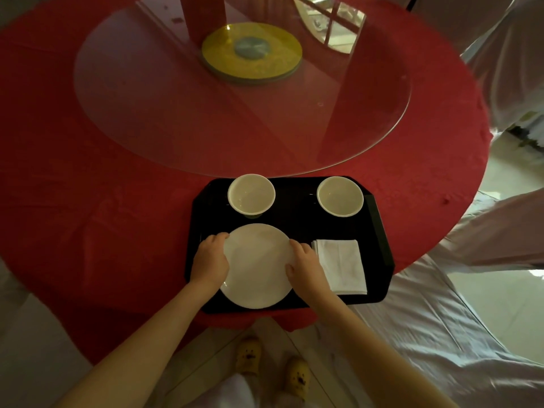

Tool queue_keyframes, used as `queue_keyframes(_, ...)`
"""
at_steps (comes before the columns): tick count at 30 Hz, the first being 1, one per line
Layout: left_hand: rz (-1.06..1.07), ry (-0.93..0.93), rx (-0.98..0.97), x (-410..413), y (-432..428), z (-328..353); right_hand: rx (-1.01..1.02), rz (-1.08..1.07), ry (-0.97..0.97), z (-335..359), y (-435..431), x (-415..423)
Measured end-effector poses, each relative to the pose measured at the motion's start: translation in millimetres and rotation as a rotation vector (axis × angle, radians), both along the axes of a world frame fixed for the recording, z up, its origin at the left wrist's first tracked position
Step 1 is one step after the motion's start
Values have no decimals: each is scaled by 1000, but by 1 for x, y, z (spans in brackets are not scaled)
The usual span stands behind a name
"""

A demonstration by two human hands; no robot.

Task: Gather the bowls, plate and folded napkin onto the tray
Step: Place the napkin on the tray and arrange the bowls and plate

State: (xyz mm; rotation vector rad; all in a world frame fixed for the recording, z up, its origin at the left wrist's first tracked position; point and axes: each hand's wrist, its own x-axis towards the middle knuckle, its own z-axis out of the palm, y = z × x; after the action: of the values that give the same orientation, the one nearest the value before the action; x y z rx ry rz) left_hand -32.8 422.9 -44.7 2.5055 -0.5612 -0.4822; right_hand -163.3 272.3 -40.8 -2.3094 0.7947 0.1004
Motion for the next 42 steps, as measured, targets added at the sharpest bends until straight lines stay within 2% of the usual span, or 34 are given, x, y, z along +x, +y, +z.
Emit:
queue_keyframes(3,6,1,0,0,0,-2,-67,-38,-55,8,-15,1)
queue_keyframes(7,11,8,-12,0,2,-4,-69,-312,-266,28,-48,4)
queue_keyframes(10,12,23,-18,3,4,-3,-112,-470,-355,35,-68,-3)
queue_keyframes(14,1,11,6,8,2,1,-86,-633,-334,34,-96,-13)
queue_keyframes(17,76,51,-117,16,-12,11,62,-647,-222,30,-119,-12)
queue_keyframes(20,219,146,-261,26,-29,23,319,-666,-256,24,-130,-7)
queue_keyframes(23,233,179,-277,33,-39,25,524,-694,-291,18,-133,-4)
queue_keyframes(26,210,167,-239,38,-43,22,640,-698,-327,14,-134,-3)
queue_keyframes(31,226,111,-237,40,-47,20,737,-687,-378,9,-136,-2)
queue_keyframes(42,256,103,-246,39,-59,18,758,-690,-420,5,-137,-1)
